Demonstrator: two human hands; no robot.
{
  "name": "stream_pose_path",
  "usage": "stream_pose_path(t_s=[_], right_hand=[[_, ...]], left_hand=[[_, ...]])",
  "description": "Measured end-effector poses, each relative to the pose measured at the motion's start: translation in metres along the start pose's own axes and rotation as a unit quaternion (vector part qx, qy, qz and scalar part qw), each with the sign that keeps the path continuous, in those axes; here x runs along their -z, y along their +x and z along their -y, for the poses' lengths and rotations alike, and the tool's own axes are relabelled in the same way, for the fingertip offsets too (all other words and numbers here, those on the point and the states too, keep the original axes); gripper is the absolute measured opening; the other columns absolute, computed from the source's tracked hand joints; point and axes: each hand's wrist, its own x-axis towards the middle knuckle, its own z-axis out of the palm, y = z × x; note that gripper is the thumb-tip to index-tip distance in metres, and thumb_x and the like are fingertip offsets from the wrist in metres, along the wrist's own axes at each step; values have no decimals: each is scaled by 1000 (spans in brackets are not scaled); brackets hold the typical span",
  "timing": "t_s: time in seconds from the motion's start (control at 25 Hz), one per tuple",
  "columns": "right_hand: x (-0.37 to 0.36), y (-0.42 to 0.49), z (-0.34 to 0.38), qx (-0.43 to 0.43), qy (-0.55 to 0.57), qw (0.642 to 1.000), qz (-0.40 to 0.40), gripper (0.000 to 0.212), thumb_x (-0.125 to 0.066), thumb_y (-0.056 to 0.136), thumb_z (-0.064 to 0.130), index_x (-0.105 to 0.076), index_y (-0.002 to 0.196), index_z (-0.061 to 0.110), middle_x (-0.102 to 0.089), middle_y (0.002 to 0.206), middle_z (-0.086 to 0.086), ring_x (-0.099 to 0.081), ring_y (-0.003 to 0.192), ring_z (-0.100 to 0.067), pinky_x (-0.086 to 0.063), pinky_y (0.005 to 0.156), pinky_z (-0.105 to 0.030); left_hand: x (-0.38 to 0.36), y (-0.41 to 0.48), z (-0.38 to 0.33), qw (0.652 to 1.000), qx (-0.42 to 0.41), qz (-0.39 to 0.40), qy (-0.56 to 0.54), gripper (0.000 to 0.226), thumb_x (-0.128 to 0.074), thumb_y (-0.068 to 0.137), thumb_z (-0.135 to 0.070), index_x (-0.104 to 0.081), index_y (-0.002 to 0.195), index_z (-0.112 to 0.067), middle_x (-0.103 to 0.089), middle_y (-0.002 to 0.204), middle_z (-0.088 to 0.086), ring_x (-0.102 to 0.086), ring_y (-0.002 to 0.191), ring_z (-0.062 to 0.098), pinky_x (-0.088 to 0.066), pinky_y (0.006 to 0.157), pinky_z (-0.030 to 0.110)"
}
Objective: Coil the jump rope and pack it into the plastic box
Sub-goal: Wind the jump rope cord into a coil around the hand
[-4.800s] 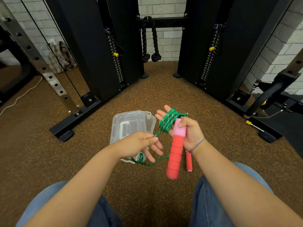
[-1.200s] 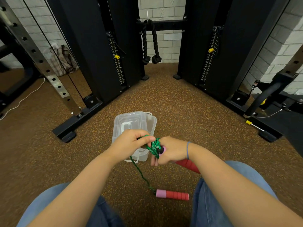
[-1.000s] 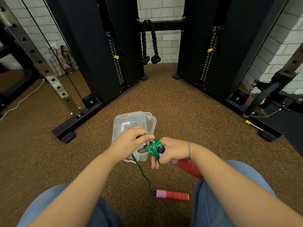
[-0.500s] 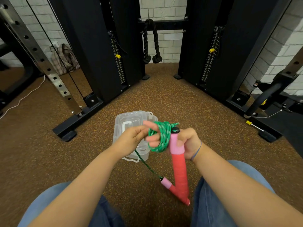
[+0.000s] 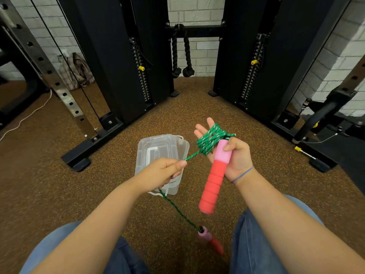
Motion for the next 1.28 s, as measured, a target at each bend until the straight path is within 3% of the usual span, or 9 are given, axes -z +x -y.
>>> stream_pose_path(t_s=[0.36,0.52,0.64,0.72,0.8,0.92,1.0,1.12,1.28], right_hand=[[0,-4,-8,-44,-112,992,-34,116,-75,24,9,-45,136,17,-46,141,-17,-47,129,-26,-45,102,-34],[0,-5,-10,-58,-232,970,-51,89,-45,49,-6,-44,134,20,-39,147,-16,-39,135,-29,-32,111,-37],[7,-6,-18,-104,-449,885,-61,68,-43,53,-2,-48,121,-11,-42,136,-34,-42,125,-48,-30,106,-59],[5,-10,-22,-134,-548,824,-55,54,-48,54,2,-44,102,-22,-64,94,-25,-65,74,-28,-52,68,-39],[6,-11,-24,-145,-638,755,-46,36,-53,54,9,-49,81,-15,-45,56,-5,-41,45,-11,-33,50,-24],[3,-10,-23,-131,-744,655,7,14,-59,55,19,-47,52,14,-39,49,6,-34,46,-7,-29,49,-25],[-1,-11,-22,-155,-766,621,57,23,-66,66,12,-54,52,25,-49,46,12,-43,44,1,-34,49,-14],[4,-10,-24,-194,-748,623,122,27,-65,70,7,-71,96,14,-73,87,9,-65,79,-4,-52,78,-21],[-6,-13,-24,-288,-633,703,148,32,-54,66,1,-76,84,16,-72,66,11,-59,50,-1,-43,44,-15]], left_hand=[[4,-8,-7,999,-39,-21,2,46,-45,88,-51,-41,53,-20,-27,36,-9,-22,36,8,-23,40,22],[5,-7,-8,999,-43,-26,7,45,-46,86,-51,-43,51,-22,-27,37,-9,-23,36,8,-25,40,22],[3,-6,-8,998,-50,-25,16,43,-46,88,-46,-44,55,-19,-28,38,-9,-24,36,7,-25,39,20],[1,-4,-9,998,-58,-32,23,42,-46,86,-45,-46,56,-17,-28,38,-9,-25,36,7,-24,39,17],[0,-2,-9,996,-65,-45,26,41,-46,84,-45,-46,55,-16,-30,37,-8,-25,36,4,-24,39,14],[-2,-1,-8,994,-88,-56,42,40,-50,85,-40,-47,50,-21,-32,37,-5,-26,39,4,-24,43,15],[-3,-1,-8,990,-103,-81,46,42,-56,84,-34,-49,44,-24,-33,38,-5,-27,41,4,-24,45,17],[-1,1,-8,978,-132,-156,48,45,-63,80,-32,-45,44,-12,-31,42,-5,-28,43,4,-25,46,16],[1,7,-8,969,-128,-206,53,53,-65,80,-29,-44,52,11,-32,45,0,-35,40,4,-32,46,7]])
